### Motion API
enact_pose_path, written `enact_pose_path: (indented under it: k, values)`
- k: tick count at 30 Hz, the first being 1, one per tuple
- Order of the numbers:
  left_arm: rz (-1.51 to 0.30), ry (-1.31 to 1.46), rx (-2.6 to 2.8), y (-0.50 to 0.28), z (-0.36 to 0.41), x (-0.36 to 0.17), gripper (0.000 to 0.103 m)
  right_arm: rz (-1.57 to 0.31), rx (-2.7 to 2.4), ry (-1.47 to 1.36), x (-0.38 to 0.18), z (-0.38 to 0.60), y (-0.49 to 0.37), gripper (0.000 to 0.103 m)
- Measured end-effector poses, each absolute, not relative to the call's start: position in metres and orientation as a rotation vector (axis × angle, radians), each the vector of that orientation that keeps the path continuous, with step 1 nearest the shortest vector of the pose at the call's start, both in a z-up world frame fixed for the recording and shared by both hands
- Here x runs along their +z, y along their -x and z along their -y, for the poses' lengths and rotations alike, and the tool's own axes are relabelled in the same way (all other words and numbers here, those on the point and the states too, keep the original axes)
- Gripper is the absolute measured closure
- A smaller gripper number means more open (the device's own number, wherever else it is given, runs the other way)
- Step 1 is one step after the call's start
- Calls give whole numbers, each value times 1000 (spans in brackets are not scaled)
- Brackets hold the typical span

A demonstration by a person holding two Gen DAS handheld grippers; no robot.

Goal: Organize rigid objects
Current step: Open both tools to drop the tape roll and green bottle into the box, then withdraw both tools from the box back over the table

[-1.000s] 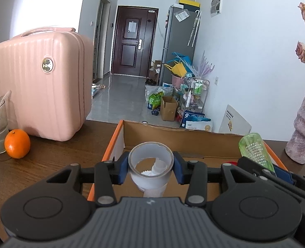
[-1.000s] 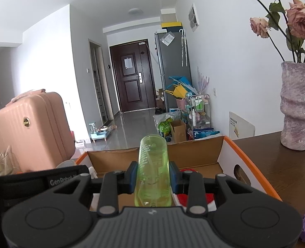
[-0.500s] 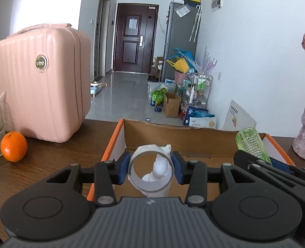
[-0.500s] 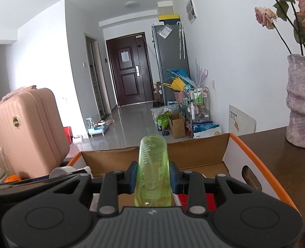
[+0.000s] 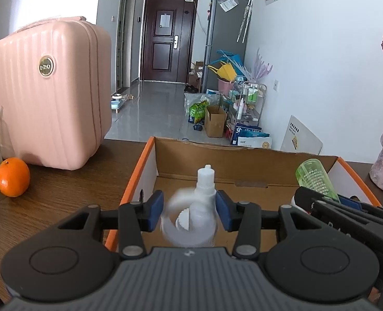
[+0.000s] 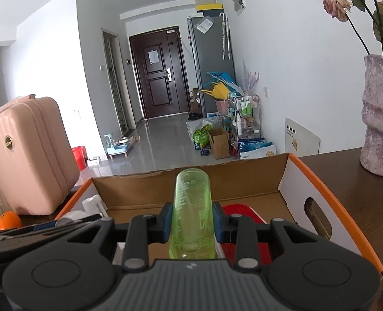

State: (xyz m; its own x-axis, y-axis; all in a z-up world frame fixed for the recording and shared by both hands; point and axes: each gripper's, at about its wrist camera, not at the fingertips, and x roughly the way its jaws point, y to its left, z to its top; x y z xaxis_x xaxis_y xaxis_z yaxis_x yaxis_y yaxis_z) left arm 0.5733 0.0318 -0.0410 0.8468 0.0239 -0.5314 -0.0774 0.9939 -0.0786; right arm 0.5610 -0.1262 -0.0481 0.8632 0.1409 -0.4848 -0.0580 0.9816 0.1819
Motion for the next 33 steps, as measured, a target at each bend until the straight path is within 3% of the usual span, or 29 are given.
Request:
enact_pose_path:
  k: [8,11,16,19,22,28,33]
  values:
    - [-533,92,66,-569,-33,-38,24,-513,89,-166,-47,131,-559,71]
    - [-516,91,78,-565,-33,-35,19,-517,75,-166,-48,133,-558,60]
    - [-479,118,112,-558,-42,-29,0,-497,55,-187,-47,140,-555,33]
    - [-465,139,120,-555,-49,-26,0,-481,36,-199,-47,144,-554,18]
    - [-473,151,131,-556,-52,-25,0,-475,33,-201,-47,145,-553,10]
    - [-476,160,137,-555,-57,-25,0,-455,26,-180,-47,143,-550,0]
    - [-475,165,146,-555,-62,-25,0,-451,34,-165,-47,141,-546,0]
